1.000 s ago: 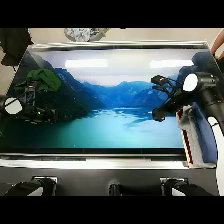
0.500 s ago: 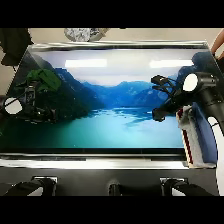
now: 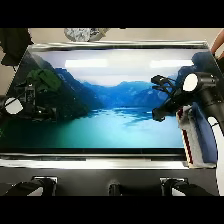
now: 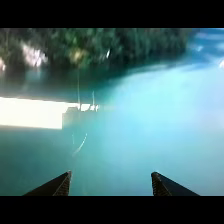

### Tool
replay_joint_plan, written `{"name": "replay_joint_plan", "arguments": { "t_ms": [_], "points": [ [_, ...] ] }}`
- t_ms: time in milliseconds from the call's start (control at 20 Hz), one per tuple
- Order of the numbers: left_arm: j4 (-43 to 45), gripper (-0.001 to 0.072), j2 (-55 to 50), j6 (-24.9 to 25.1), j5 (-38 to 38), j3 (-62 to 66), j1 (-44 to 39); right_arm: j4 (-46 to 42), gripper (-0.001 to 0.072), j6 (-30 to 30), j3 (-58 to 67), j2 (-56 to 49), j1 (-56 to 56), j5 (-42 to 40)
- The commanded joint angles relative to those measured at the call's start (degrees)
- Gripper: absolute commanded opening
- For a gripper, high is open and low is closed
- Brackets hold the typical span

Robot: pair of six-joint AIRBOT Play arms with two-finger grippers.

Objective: Fold the shirts.

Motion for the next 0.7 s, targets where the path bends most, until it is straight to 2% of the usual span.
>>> {"name": "replay_joint_plan", "arguments": {
  "t_ms": [0,150,200,250,300,400,450,500,650],
  "points": [
    [0.6,0.0597,-0.6,0.0,10.3,0.0,0.0,0.0,0.0676,0.0,0.0,0.0,0.1,-3.7],
    [-2.8,0.0597,-1.4,-3.5,12.5,-0.1,0.0,-0.1,0.0678,0.0,0.0,0.0,0.1,-9.4],
    [-2.8,0.0598,-2.0,-3.3,16.6,-0.1,0.0,0.0,0.0680,0.0,0.0,0.0,0.1,-12.5],
    [-2.0,0.0694,-2.9,-3.5,23.7,0.0,0.3,0.0,0.0682,0.0,0.0,0.0,0.1,-15.1],
    [-2.0,0.0720,-4.3,-4.6,30.4,0.7,1.8,0.0,0.0682,0.0,0.0,0.0,0.1,-17.6],
    [-2.7,0.0720,-11.3,-14.7,36.7,6.8,9.1,0.1,0.0706,0.0,0.0,0.0,0.1,-20.7],
    [-5.2,0.0720,-16.6,-19.2,37.1,11.6,14.2,0.1,0.0705,0.0,0.0,0.0,0.1,-20.7],
    [-8.9,0.0720,-21.9,-20.8,36.3,16.4,19.1,0.1,0.0705,0.0,0.0,0.0,0.1,-20.4],
    [-25.8,0.0720,-37.3,-20.9,25.2,27.5,32.4,1.0,0.0705,0.5,0.0,0.0,0.1,-18.9]
  ]
}}
